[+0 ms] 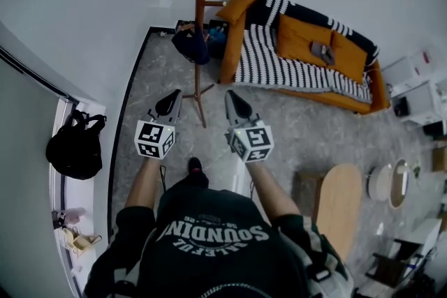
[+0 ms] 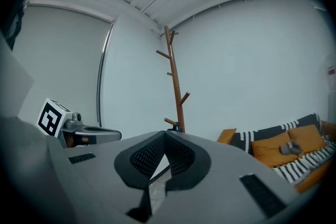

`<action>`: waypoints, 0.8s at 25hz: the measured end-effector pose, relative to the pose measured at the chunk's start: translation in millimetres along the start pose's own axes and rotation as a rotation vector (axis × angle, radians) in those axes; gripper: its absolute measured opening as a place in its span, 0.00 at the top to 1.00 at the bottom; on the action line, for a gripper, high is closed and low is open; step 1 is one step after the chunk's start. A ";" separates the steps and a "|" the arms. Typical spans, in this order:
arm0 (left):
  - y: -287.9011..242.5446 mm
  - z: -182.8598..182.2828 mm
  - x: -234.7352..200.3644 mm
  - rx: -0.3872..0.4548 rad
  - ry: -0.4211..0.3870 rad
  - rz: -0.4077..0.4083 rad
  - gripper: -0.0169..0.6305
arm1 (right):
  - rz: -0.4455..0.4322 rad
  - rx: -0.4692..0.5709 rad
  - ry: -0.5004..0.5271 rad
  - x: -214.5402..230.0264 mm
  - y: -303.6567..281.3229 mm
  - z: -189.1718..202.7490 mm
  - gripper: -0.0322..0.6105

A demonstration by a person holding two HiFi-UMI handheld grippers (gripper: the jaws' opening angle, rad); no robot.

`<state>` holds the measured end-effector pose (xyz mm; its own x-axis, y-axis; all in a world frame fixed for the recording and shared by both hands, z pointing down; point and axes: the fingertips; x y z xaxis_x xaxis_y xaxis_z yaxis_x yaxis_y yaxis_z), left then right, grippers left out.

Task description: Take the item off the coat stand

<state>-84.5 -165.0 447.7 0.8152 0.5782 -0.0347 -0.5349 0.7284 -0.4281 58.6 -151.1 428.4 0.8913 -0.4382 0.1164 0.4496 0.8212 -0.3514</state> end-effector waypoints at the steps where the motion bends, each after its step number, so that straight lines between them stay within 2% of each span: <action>1: -3.6 -0.1 -3.3 -0.004 -0.003 0.006 0.97 | 0.006 -0.003 -0.003 0.7 -3.9 -1.1 0.95; 8: -22.3 3.2 -14.1 -0.024 -0.001 0.025 0.97 | 0.019 -0.017 0.010 4.4 -20.1 -5.1 0.95; 11: -25.1 3.0 -16.6 -0.026 0.003 0.020 0.97 | -0.001 0.009 0.017 1.7 -25.5 -16.0 0.95; 20: -32.3 4.0 -21.7 -0.042 0.027 -0.011 0.97 | -0.047 -0.045 0.019 7.6 -42.9 -12.5 0.95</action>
<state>-85.8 -199.6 465.9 0.8271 0.5595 -0.0542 -0.5165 0.7185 -0.4658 45.3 -194.2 432.8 0.8678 -0.4831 0.1163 0.4875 0.7825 -0.3875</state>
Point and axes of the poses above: the fingertips, and each gripper's own axes: y backward along the fingers, x to its right, z out of its underside, and after that the axes turned 14 degrees about -x, right-handed
